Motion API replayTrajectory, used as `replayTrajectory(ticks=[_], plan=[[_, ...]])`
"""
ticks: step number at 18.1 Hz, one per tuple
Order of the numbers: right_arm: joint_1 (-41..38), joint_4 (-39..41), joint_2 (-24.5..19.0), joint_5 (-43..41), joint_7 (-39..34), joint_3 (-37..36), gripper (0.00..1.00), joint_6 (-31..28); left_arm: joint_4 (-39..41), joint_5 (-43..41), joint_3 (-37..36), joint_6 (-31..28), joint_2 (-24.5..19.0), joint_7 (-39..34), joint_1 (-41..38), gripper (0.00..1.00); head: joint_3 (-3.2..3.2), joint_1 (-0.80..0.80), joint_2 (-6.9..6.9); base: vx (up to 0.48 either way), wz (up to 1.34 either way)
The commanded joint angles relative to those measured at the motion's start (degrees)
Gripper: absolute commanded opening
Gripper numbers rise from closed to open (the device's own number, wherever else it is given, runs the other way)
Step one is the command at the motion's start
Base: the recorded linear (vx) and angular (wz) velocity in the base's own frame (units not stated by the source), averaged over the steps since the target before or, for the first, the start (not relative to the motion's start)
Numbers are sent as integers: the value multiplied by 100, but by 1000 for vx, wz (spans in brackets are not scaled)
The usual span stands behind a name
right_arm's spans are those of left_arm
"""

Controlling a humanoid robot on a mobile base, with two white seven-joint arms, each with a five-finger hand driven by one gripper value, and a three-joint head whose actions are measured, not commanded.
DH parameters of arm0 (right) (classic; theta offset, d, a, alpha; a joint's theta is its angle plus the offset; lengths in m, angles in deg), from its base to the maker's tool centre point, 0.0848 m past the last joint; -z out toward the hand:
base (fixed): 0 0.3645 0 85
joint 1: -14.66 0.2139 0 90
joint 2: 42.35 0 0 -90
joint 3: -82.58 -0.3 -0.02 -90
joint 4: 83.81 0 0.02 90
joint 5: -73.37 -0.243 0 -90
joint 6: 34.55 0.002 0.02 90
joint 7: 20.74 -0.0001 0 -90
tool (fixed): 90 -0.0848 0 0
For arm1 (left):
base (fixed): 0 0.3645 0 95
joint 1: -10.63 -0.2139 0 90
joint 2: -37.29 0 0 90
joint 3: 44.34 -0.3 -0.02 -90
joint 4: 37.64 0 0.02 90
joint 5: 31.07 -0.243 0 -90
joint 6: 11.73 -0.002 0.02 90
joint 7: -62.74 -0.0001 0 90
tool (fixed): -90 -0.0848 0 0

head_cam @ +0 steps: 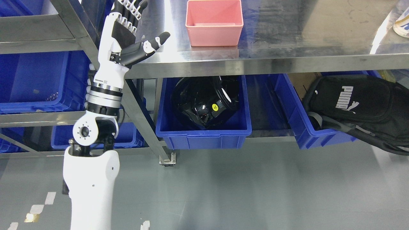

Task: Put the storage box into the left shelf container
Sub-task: 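Raise the left hand up toward the pink box on the shelf top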

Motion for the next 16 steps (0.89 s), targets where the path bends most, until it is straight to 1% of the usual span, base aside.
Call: replayTrajectory(ticks=[1,2,3,5,6,7,9,11,13,15,16], plan=[[35,100,100,-9,-5,-17,100,1,-616,-7,386,-97,-1420,1585,1057,100,0,0,0,0,0],[35,100,100,-9,-5,-17,100,1,-827,-16,308,-105,-1622,1955,1373,100,0,0,0,0,0],[35,100,100,-9,4,-17,100,1,-1047,-259,116,-158,-1902,2063,1698,100,0,0,0,0,0],[35,100,100,-9,-5,-17,100,1,-1443,-813,-795,-167,-2369,2126,2130,100,0,0,0,0,0],[35,100,100,-9,4,-17,100,1,-1749,-963,-1366,-132,-2658,2169,2376,100,0,0,0,0,0],[35,100,100,-9,4,-17,100,1,-1892,-965,-1676,-132,-2678,2231,2631,100,0,0,0,0,0],[35,100,100,-9,-5,-17,100,1,-2225,-1122,-2178,-123,-2408,2336,3211,100,0,0,0,0,0],[35,100,100,-9,-5,-17,100,1,-2787,-1736,-2801,-114,-2074,2634,3615,100,0,0,0,0,0],[35,100,100,-9,-5,-17,100,1,-3140,-1992,-3145,-123,-1705,2889,3819,100,0,0,0,0,0],[35,100,100,-9,4,-17,100,1,-3570,-2081,-3453,-114,-1502,3048,4021,99,0,0,0,0,0],[35,100,100,-9,4,-17,100,1,-3815,-2099,-3472,-123,-1370,3049,4152,99,0,0,0,0,0]])
